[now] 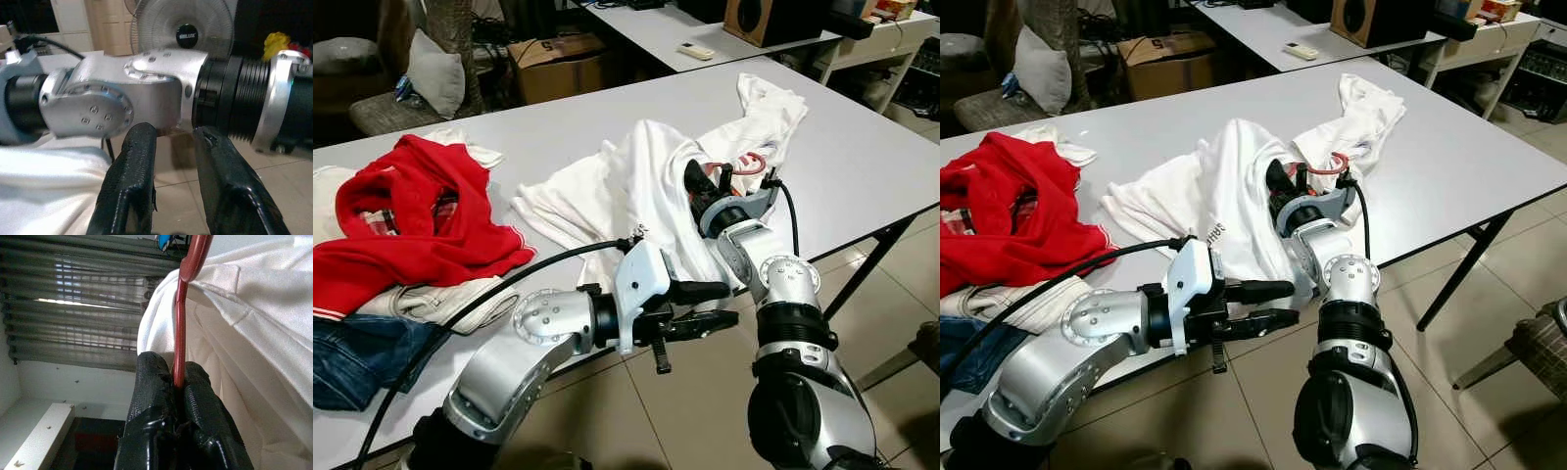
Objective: Hang hanger
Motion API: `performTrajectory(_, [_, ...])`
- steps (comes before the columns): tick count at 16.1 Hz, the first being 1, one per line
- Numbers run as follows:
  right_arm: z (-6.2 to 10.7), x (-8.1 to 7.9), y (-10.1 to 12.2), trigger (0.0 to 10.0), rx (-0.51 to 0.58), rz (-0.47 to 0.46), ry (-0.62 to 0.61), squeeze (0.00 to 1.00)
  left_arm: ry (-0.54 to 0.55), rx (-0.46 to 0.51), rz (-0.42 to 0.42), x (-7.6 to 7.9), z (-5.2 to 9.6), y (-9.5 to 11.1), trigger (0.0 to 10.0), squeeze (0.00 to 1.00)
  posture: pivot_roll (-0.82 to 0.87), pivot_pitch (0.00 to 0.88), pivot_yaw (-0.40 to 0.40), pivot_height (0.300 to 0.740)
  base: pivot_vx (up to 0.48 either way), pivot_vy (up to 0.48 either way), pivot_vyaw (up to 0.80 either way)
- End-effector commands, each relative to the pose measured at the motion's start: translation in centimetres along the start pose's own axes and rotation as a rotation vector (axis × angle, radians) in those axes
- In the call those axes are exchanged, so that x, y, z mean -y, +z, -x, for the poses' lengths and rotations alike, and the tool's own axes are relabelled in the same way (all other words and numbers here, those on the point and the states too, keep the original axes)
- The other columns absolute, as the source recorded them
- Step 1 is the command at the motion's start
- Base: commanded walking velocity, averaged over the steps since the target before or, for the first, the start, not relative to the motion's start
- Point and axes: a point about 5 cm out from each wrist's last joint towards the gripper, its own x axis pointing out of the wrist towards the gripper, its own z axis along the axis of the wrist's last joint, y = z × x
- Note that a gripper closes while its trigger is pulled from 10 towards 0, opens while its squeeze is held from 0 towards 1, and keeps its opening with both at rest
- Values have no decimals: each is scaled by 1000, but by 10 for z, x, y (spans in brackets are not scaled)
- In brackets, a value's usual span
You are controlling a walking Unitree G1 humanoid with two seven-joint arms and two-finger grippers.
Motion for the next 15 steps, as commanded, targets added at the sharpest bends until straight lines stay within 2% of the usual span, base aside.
performTrajectory(1, [-5,-12,0,10000,-10,32,37,0,25,1,-24,-1,2,1,10000,1000,-32,0,31,740,0,0,0])
performTrajectory(2, [-2,-17,5,10000,-10,121,56,0,129,34,32,-11,19,3,10000,1000,-35,0,35,740,0,0,800])
performTrajectory(3, [0,-19,7,10000,-12,151,69,0,170,42,60,-15,29,2,10000,1000,-35,0,35,740,0,0,800])
performTrajectory(5, [6,-23,11,10000,-22,160,100,0,243,40,96,-20,50,-1,10000,1000,-37,0,31,740,0,0,800])
performTrajectory(8, [27,-29,20,10000,-56,239,148,0,485,36,147,-37,92,-7,10000,1000,-35,0,26,740,0,0,798])
performTrajectory(10, [45,-36,30,10000,-52,231,185,0,598,69,208,-36,104,-10,10000,1000,-36,0,28,740,0,0,797])
performTrajectory(12, [62,-42,34,10000,-65,291,215,0,623,77,239,-26,104,-14,10000,1000,-38,0,31,740,0,0,800])
performTrajectory(13, [74,-47,38,10000,-51,344,229,0,653,70,252,-23,104,-19,10000,784,-38,0,31,740,0,0,800])
performTrajectory(14, [78,-50,40,10000,-43,362,235,0,667,63,260,-21,104,-21,10000,580,-38,0,31,740,0,0,800])
performTrajectory(15, [88,-57,48,10000,-19,393,238,0,716,49,272,-20,103,-27,10000,467,-38,3,29,740,0,0,800])
